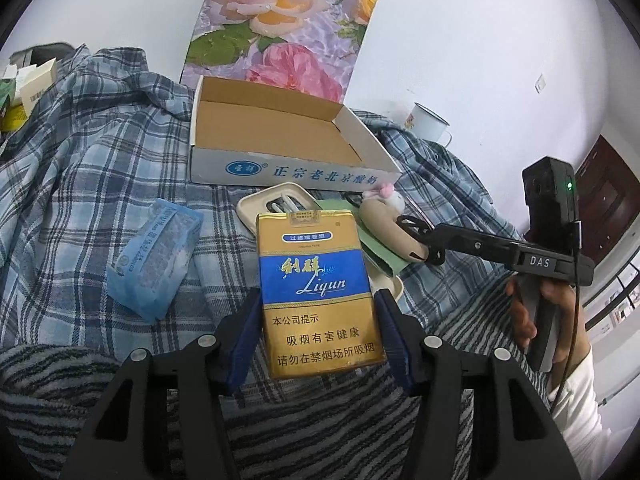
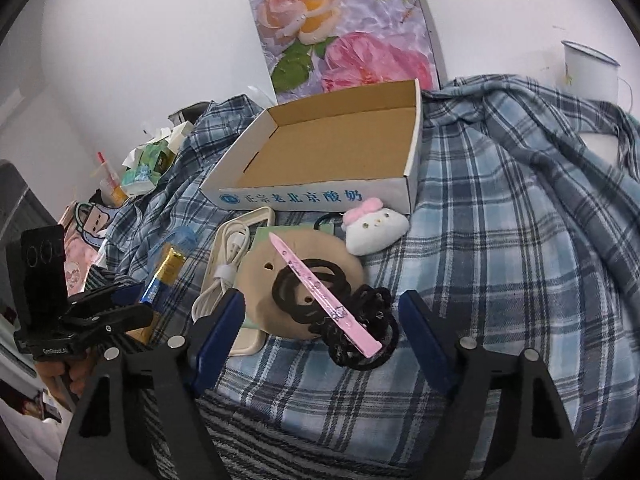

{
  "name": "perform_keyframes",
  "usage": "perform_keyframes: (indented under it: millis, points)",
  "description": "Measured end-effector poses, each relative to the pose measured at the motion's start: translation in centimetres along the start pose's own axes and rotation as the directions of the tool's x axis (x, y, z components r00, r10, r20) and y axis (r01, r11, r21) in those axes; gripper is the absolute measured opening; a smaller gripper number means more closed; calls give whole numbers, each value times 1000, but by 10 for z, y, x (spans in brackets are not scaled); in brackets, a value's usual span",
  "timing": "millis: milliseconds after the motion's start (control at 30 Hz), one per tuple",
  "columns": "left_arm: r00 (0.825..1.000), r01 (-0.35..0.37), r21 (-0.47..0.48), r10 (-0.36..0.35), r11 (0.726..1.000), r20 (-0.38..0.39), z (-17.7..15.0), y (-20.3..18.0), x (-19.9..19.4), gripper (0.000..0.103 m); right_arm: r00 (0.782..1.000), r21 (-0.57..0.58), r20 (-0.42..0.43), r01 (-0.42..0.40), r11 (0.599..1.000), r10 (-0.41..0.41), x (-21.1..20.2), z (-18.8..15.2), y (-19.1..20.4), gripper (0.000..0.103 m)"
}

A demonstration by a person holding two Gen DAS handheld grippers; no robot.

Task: Organize soft objects
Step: 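Grasp the pink clip with black hair ties using the right gripper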

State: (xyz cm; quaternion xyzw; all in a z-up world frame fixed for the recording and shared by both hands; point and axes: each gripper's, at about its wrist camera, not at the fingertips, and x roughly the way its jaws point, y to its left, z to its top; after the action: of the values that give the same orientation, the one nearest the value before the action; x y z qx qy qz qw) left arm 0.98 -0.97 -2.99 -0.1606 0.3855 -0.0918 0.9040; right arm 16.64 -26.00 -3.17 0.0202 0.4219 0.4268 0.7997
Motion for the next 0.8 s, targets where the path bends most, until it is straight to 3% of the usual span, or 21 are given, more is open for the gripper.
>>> perform_keyframes:
  millis: [167, 233, 300, 400, 800]
  points:
    - [1000, 2, 0, -2, 1000, 0, 0, 1, 0, 58, 999, 59, -32, -25, 998, 27, 7, -2, -12, 77]
    - [1000, 0, -1, 0, 1000, -1, 0, 2, 0, 58, 998, 83, -38, -39, 996, 42, 8, -2, -17, 65]
    - [1000, -1, -3, 1, 1000, 0, 1, 2, 0, 58, 997, 94, -40, -60, 994, 64, 9, -3, -18, 44]
    - [1000, -6, -8, 6, 1000, 3, 0, 2, 0, 58, 997, 86, -33, -62, 994, 65, 7, -4, -16, 35]
    - [1000, -1, -25, 2, 1000, 29, -1, 3, -5, 58, 995, 35, 70, -72, 997, 69, -14, -4, -7, 24]
